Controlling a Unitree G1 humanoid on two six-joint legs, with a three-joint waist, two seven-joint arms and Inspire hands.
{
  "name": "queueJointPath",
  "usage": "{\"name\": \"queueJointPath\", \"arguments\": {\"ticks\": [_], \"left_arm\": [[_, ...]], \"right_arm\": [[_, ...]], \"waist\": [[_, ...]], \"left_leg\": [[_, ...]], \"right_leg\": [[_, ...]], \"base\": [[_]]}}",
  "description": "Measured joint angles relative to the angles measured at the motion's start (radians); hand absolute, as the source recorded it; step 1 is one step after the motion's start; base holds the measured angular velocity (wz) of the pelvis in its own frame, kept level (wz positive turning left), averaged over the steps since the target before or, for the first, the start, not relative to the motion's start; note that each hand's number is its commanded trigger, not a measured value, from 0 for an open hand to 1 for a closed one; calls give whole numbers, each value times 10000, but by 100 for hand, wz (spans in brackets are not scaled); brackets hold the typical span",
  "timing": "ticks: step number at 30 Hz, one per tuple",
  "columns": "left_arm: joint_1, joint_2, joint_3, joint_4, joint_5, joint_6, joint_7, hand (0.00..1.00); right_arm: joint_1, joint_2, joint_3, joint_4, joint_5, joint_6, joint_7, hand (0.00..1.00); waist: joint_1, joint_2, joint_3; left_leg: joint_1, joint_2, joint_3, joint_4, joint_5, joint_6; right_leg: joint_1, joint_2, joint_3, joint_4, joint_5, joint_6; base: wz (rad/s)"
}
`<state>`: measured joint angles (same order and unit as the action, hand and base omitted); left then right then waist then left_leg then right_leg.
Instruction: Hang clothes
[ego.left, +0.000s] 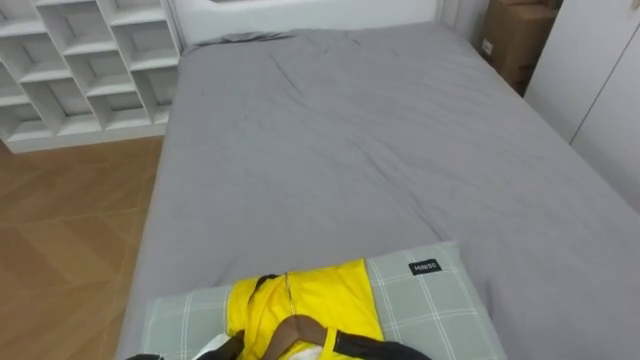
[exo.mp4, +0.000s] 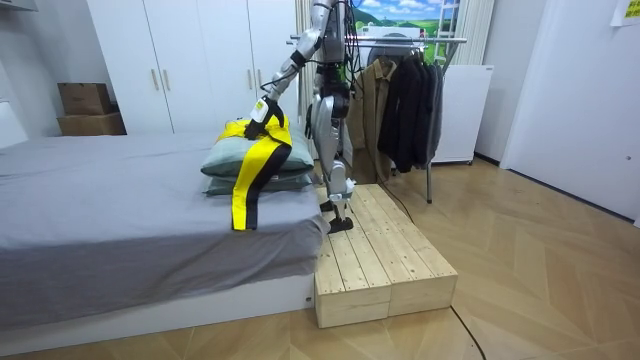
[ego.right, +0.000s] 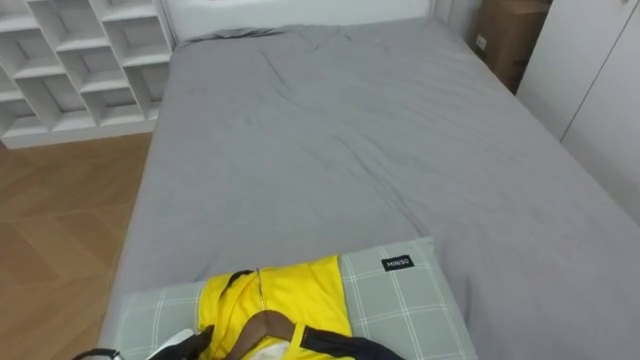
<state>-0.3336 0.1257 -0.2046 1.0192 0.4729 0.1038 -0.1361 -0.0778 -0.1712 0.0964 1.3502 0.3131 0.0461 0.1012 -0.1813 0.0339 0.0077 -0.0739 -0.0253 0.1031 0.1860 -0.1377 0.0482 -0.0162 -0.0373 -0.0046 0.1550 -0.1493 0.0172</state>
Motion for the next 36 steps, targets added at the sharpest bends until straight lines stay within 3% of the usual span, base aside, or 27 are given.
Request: {"name": "queueJointPath", "arguments": {"ticks": [16, 26, 36], "left_arm": [[242, -15, 33, 85, 14, -223, 393, 0], [242, -79, 33, 415, 20, -458, 803, 0], [247, -269, -174, 893, -73, -666, 1618, 0]], "right_arm": [[5, 67, -25, 26, -87, -5, 112, 0], [-18, 69, -27, 18, -266, -8, 109, 0], [-33, 66, 214, 20, -285, 3, 19, 0]], "waist": [[-6, -110, 77], [12, -101, 71], [258, -164, 54]], "left_leg": [[243, 0, 42, -222, -13, -23], [197, 25, 56, -227, -23, -38], [276, 85, 284, -230, -45, -73]], "right_leg": [[4, 9, 65, 10, -66, -32], [-42, 40, 94, -4, -64, -34], [-48, 88, 273, 24, -63, -43]], "base": [[-1], [0], [-5]]}}
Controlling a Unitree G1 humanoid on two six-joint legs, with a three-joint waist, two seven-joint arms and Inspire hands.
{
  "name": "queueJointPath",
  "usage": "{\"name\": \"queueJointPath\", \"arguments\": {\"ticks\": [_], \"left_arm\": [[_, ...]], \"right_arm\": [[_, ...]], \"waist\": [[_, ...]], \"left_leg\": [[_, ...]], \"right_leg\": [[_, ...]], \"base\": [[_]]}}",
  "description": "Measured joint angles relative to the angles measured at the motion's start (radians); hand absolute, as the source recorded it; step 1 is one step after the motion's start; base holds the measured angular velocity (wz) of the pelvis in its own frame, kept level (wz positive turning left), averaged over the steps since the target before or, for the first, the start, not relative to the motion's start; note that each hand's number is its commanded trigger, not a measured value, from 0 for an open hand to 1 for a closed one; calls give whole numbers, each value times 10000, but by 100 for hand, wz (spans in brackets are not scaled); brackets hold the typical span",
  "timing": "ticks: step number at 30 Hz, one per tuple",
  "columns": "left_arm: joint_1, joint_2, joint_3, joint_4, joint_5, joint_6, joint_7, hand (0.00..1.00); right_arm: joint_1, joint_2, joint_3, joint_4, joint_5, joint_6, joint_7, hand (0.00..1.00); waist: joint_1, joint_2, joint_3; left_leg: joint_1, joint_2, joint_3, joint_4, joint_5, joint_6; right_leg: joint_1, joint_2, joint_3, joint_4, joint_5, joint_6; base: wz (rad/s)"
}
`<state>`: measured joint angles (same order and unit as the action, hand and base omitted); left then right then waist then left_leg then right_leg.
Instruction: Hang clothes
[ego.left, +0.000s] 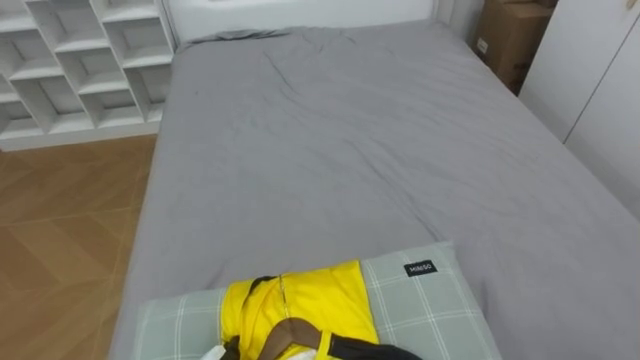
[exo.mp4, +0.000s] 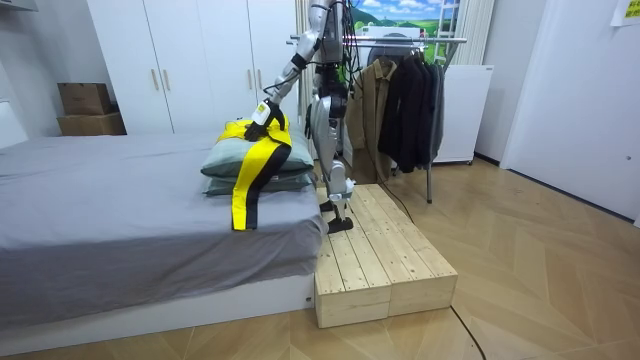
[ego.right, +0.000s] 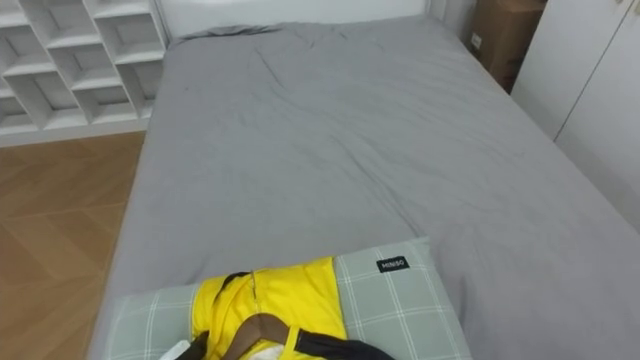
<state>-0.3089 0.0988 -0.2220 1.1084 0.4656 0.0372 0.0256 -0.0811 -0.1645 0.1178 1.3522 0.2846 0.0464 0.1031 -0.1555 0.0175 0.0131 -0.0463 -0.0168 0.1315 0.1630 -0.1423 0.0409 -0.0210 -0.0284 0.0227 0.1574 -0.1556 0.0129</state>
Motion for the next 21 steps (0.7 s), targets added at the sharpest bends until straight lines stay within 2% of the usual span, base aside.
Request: {"name": "queueJointPath", "arguments": {"ticks": [2, 4, 9, 15, 16, 17, 18, 19, 21], "left_arm": [[7, -42, -14, 64, -8, -5, 146, 0], [8, -89, -32, 119, -18, 9, 308, 0], [147, -116, -230, 134, -16, 4, 600, 0], [255, -169, -363, 155, 30, -38, 758, 0], [280, -169, -364, 167, 29, -42, 787, 31], [290, -169, -366, 172, 28, -42, 796, 48], [300, -169, -367, 190, 26, -43, 801, 97], [301, -167, -367, 209, 27, -54, 808, 100], [302, -148, -363, 221, 28, -93, 840, 100]], "right_arm": [[-3, 11, 20, -6, 83, 26, -6, 0], [-32, 15, 171, -5, 265, 207, -36, 0], [-32, 98, 201, -6, 282, 345, -210, 0], [-44, 96, 198, 2, 227, 418, -278, 0], [-44, 96, 199, 2, 230, 420, -279, 0], [-43, 96, 200, 2, 231, 420, -279, 0], [-43, 96, 200, 2, 231, 420, -279, 0], [-44, 96, 200, 2, 234, 420, -280, 0], [-44, 97, 200, 3, 236, 420, -284, 0]], "waist": [[14, -31, -11], [17, -86, -47], [120, -206, -132], [230, -189, -143], [230, -183, -145], [229, -181, -145], [229, -178, -144], [230, -177, -141], [238, -176, -140]], "left_leg": [[1, 1, 3, 0, -2, -3], [1, 4, 3, 0, -2, -3], [13, 10, 30, 0, -2, -4], [16, 29, 30, -7, -25, -33], [20, 36, 30, -7, -29, -39], [22, 39, 30, -7, -31, -43], [25, 42, 30, -7, -36, -51], [24, 42, 30, -8, -39, -55], [25, 40, 32, -24, -41, -57]], "right_leg": [[4, 1, -4, -3, -5, -6], [9, 5, -8, -9, -5, -7], [22, 9, 0, -28, 0, -15], [18, 31, 3, -25, 2, -18], [18, 38, 3, -23, 2, -19], [18, 41, 5, -24, 2, -19], [18, 47, 9, -25, 1, -20], [16, 48, 9, -27, -1, -24], [11, 46, 11, -28, -9, -36]], "base": [[0], [0], [0], [0], [0], [0], [0], [0], [0]]}}
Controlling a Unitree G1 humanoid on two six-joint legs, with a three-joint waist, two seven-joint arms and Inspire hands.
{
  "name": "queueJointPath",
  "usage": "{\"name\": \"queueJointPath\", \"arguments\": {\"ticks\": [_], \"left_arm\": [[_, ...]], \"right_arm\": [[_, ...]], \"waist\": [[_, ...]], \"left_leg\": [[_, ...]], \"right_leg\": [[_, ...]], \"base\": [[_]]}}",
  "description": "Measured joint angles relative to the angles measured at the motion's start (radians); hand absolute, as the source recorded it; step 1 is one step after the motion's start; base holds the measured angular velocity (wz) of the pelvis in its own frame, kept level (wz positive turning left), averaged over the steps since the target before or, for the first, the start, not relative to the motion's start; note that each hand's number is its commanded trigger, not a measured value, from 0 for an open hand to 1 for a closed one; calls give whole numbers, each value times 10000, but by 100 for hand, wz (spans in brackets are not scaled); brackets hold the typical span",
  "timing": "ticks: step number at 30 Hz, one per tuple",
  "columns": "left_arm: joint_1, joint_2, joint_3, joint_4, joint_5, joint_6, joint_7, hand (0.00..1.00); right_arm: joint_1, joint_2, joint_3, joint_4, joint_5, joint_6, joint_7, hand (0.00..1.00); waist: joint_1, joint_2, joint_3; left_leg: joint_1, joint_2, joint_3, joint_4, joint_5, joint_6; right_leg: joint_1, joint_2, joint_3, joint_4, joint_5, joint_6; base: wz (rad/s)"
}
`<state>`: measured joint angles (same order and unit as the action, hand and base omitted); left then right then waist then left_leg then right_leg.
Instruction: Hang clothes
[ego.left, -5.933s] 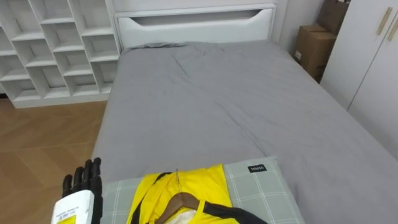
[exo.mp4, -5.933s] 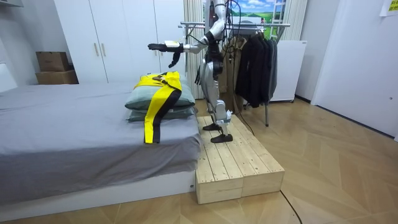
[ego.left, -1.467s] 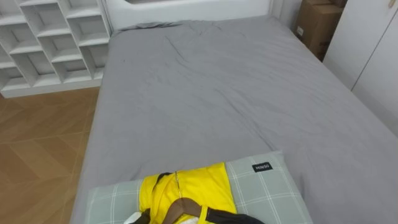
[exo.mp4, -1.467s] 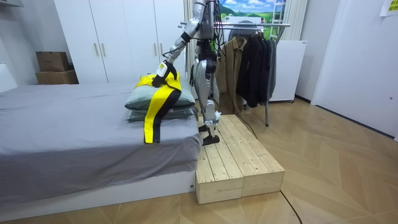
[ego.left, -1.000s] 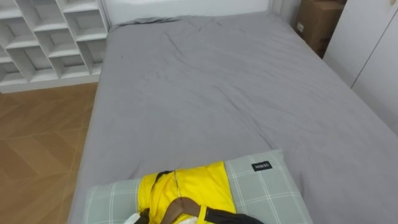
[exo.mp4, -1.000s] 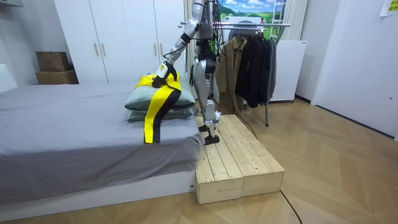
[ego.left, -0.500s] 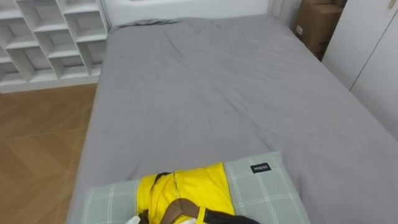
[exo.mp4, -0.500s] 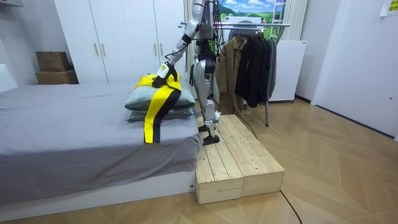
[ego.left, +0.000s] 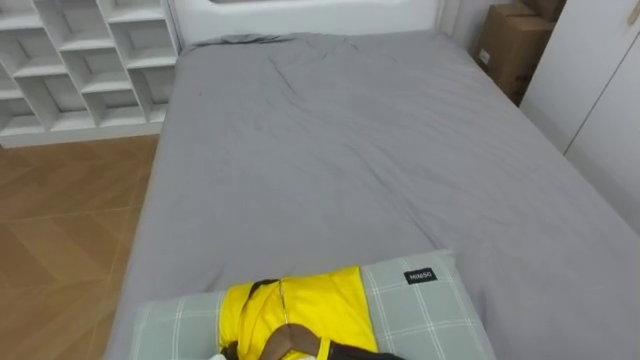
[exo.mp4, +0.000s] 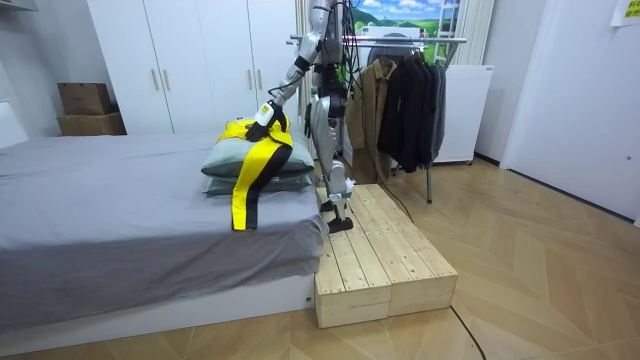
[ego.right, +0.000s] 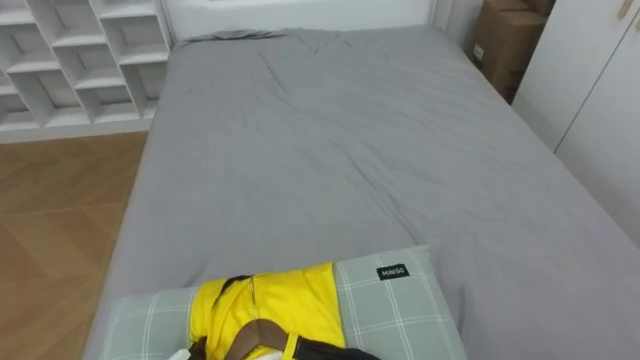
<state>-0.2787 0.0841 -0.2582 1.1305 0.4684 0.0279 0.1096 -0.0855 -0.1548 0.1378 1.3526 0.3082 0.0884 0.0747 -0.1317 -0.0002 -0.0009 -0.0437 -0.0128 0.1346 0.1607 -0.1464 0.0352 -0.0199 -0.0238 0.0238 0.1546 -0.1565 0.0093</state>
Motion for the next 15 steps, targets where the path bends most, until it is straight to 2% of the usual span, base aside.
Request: {"name": "queueJointPath", "arguments": {"ticks": [6, 15], "left_arm": [[-101, 269, 92, -4, 2, -69, 550, 100], [-99, 244, 236, 158, -44, -49, 850, 100]], "right_arm": [[-17, 5, 94, 6, 1, -2, -81, 0], [-56, 20, 168, -25, 129, -18, -88, 0]], "waist": [[35, 10, 8], [25, 39, 48]], "left_leg": [[25, -5, 5, -77, 0, 0], [-123, -11, 45, -159, 0, 0]], "right_leg": [[-7, -2, 2, -21, -2, -2], [-163, -5, 1, -12, -3, -2]], "base": [[0], [0]]}}
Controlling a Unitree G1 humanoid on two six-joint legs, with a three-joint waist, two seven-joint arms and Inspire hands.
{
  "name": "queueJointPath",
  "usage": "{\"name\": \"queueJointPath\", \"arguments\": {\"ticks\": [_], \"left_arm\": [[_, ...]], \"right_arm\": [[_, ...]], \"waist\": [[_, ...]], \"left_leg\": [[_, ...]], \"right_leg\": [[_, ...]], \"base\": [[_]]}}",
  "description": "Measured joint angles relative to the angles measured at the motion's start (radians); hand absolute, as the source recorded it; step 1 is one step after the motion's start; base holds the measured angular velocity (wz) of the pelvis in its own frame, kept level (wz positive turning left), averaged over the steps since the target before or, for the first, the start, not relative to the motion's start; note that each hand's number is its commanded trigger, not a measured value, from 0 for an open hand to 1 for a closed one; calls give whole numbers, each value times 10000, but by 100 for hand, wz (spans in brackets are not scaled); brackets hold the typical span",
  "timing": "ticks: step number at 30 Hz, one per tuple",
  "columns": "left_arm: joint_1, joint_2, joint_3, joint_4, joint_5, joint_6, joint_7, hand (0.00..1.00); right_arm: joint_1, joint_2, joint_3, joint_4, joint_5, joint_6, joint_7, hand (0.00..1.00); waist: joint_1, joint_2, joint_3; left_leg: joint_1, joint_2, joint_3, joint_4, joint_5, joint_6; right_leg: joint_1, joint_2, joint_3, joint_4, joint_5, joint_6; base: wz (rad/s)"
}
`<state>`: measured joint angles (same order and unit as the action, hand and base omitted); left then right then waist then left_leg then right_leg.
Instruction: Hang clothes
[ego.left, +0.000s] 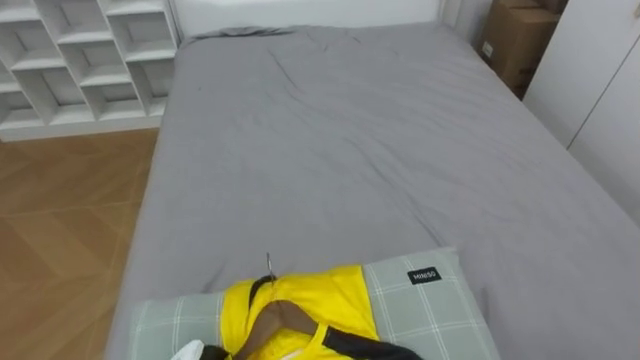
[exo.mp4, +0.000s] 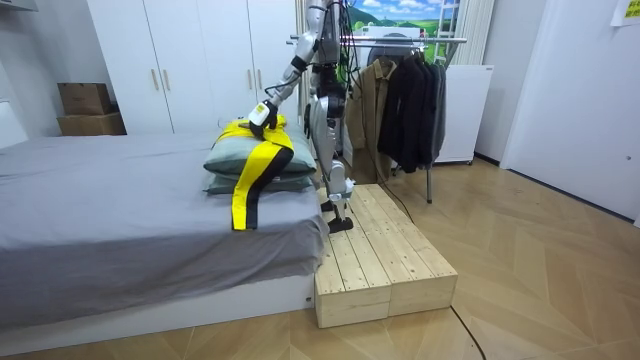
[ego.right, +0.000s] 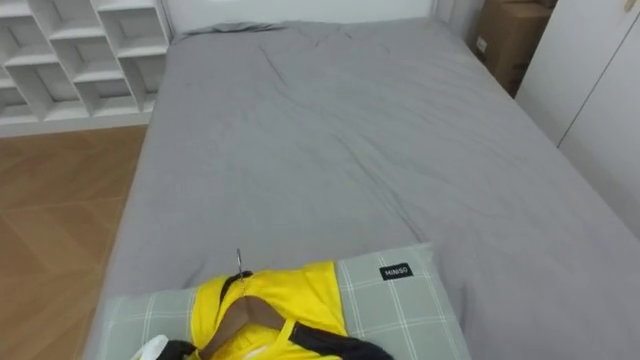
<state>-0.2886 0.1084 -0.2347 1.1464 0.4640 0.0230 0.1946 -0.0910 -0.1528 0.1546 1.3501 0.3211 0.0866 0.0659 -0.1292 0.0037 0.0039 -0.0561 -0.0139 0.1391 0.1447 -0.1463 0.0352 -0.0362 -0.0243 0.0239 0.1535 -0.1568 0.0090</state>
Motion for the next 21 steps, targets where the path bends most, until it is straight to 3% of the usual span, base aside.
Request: {"name": "queueJointPath", "arguments": {"ticks": [4, 21], "left_arm": [[185, -191, 2, 142, -7, 16, -20, 100], [223, -229, 51, 272, -9, -25, -108, 100]], "right_arm": [[44, 26, 3, 15, 340, -18, -26, 0], [43, 44, 4, 11, 356, -117, 2, 0]], "waist": [[-4, -10, 10], [1, 15, 83]], "left_leg": [[-27, -1, 0, 5, 1, 0], [-43, 6, 8, -2, -4, -2]], "right_leg": [[-29, -4, -39, -1, 1, -1], [-58, 4, -44, 17, 1, -1]], "base": [[0], [0]]}}
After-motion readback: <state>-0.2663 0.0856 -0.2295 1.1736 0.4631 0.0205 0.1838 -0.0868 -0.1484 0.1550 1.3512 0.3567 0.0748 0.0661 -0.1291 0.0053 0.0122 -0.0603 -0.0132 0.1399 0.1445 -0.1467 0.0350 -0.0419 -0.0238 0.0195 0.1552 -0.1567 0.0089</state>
